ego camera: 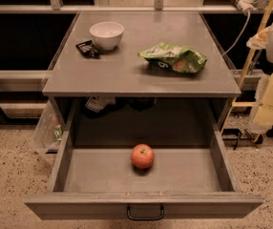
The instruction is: Pick apple from top drawer and place on counter
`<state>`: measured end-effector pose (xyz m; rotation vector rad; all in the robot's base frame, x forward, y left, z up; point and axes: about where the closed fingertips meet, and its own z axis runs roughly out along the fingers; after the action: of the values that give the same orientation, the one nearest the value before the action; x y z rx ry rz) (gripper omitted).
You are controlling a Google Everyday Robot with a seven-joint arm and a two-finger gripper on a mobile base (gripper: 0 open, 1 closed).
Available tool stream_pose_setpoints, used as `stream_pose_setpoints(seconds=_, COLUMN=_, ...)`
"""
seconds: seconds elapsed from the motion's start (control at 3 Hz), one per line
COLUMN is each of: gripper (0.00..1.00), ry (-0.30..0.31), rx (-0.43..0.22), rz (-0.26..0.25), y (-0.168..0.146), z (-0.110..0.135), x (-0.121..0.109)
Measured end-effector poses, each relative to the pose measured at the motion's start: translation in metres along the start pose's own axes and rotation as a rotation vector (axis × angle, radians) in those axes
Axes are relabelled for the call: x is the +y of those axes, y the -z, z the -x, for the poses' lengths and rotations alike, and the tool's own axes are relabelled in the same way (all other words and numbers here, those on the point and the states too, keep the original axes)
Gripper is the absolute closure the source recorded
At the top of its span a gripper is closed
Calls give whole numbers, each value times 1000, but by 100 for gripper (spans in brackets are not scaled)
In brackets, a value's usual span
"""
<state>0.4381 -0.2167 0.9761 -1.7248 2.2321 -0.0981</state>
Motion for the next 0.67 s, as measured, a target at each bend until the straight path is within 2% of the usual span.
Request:
stream_pose_setpoints(seconds=0.33, gripper=0, ry=0, rx=0, rz=0, y=0, z=0, x=0)
stream_pose_setpoints(seconds=0.67, gripper=0, ry=-43, rx=-65, rz=6, y=-16, z=6, x=-1)
